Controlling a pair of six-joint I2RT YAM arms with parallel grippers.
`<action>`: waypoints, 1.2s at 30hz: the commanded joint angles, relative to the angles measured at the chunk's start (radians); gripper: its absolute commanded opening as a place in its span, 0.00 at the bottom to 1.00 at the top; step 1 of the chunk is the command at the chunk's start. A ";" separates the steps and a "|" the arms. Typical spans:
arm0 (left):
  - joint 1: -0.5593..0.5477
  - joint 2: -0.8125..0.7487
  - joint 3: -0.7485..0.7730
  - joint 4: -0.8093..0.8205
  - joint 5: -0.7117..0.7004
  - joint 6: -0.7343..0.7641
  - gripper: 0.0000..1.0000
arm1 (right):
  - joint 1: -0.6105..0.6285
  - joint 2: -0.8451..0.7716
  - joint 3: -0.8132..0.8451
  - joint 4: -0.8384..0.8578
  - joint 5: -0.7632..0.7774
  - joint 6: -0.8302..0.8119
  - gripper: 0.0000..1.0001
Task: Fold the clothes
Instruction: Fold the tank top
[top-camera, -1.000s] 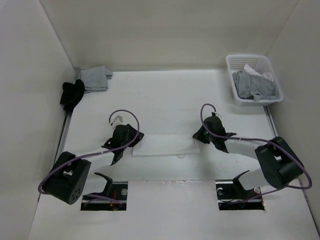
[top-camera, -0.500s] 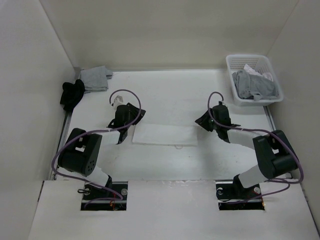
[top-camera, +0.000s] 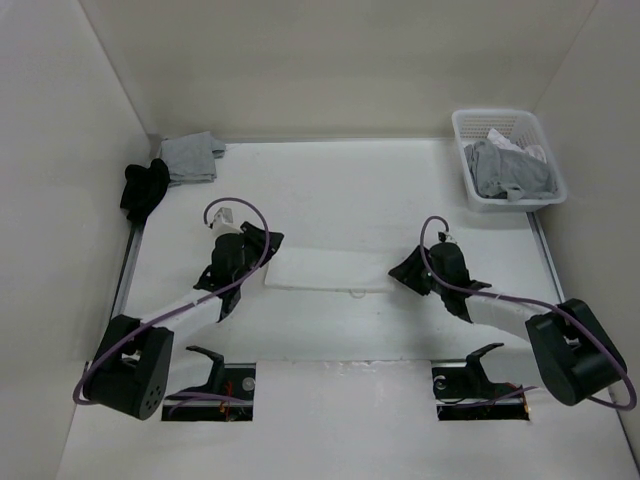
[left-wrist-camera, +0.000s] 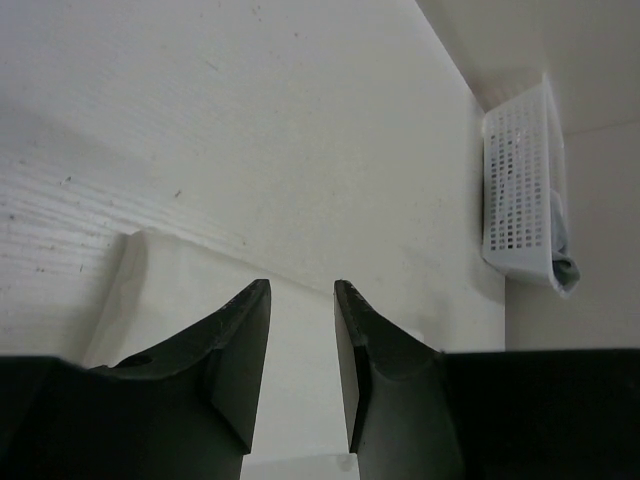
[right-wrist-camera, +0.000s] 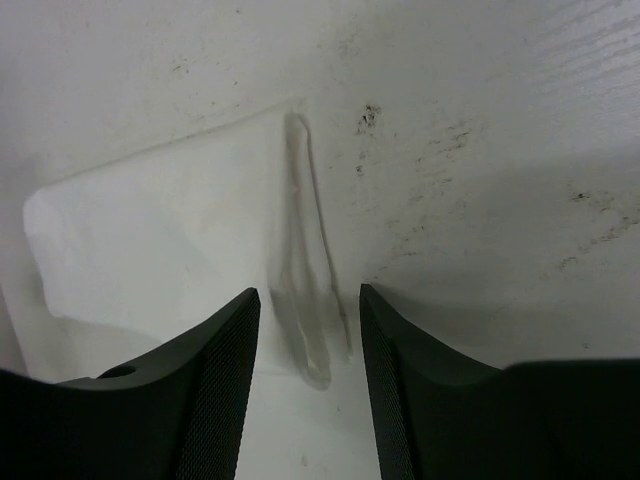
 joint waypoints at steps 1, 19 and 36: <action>-0.007 -0.057 -0.038 -0.003 0.029 0.024 0.30 | 0.013 0.007 0.005 0.017 -0.006 0.014 0.49; -0.018 -0.143 -0.056 -0.017 0.055 0.023 0.31 | -0.004 0.164 -0.016 0.221 -0.116 0.154 0.08; -0.119 -0.209 -0.039 -0.064 0.058 0.009 0.31 | 0.016 -0.413 0.163 -0.435 0.151 -0.059 0.01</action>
